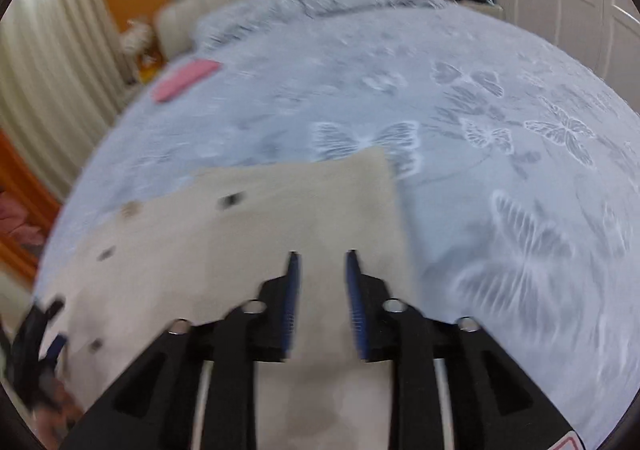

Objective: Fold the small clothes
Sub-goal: 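Fold the sweater side over the body with the right gripper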

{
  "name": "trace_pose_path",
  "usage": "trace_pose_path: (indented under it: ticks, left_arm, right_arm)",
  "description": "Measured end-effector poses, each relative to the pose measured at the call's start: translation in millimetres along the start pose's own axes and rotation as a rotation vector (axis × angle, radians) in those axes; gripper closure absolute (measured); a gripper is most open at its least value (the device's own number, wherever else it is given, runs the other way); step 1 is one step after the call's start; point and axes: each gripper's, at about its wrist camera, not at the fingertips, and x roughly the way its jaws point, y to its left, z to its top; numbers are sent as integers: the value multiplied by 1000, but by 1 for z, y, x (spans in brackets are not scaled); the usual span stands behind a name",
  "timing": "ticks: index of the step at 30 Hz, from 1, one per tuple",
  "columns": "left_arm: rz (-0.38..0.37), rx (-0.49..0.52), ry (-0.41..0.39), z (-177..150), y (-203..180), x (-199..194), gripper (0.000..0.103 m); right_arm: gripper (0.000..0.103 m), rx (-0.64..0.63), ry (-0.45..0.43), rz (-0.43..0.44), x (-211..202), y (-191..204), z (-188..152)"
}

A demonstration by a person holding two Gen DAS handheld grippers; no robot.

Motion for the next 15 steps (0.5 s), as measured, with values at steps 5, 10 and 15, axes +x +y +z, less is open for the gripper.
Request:
trace_pose_path:
  ticks: [5, 10, 15]
  left_arm:
    - [75, -296, -176, 45, 93, -62, 10]
    - [224, -354, -224, 99, 215, -100, 5]
    - [209, -613, -55, 129, 325, -72, 5]
  right_arm:
    - [60, -100, 31, 84, -17, 41, -57]
    - [60, -158, 80, 111, -6, 59, -77]
    - [60, -127, 73, 122, -1, 64, -82]
